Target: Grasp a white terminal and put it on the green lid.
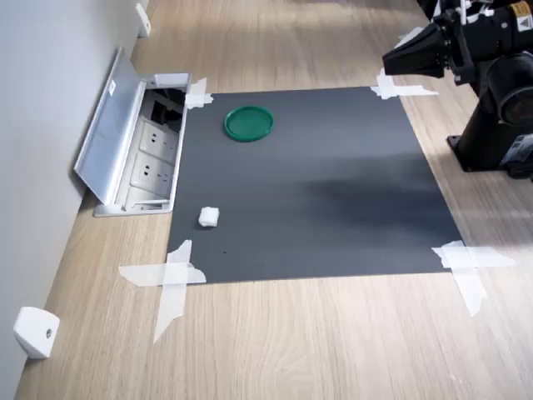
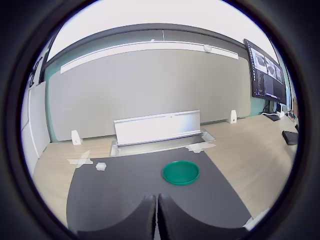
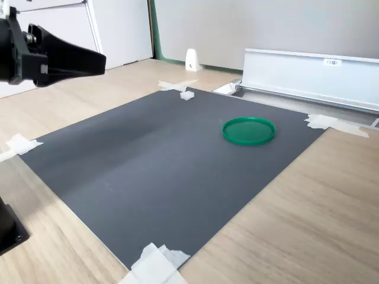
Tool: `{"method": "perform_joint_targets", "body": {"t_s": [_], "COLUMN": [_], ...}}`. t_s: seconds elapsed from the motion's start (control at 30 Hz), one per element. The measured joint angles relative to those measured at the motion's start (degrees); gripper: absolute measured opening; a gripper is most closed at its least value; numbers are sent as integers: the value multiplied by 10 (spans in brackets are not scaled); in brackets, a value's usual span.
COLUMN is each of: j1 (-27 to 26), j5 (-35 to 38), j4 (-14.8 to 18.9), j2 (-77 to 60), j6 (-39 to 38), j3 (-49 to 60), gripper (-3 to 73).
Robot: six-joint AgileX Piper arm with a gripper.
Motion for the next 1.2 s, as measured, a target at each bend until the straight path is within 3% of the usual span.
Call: {"method": "perform_joint_targets", "body": {"t_s": [0.4, 0.73, 0.93, 1.2], "j1": [5, 163, 173, 173], "j5": [95, 148, 164, 284], "j4": [10, 9, 8, 7], "j2": [193, 327, 394, 525], "j6": [-68, -187, -191, -206], "j3": [-107, -190, -288, -434], "gripper": [-9, -9, -9, -3]}}
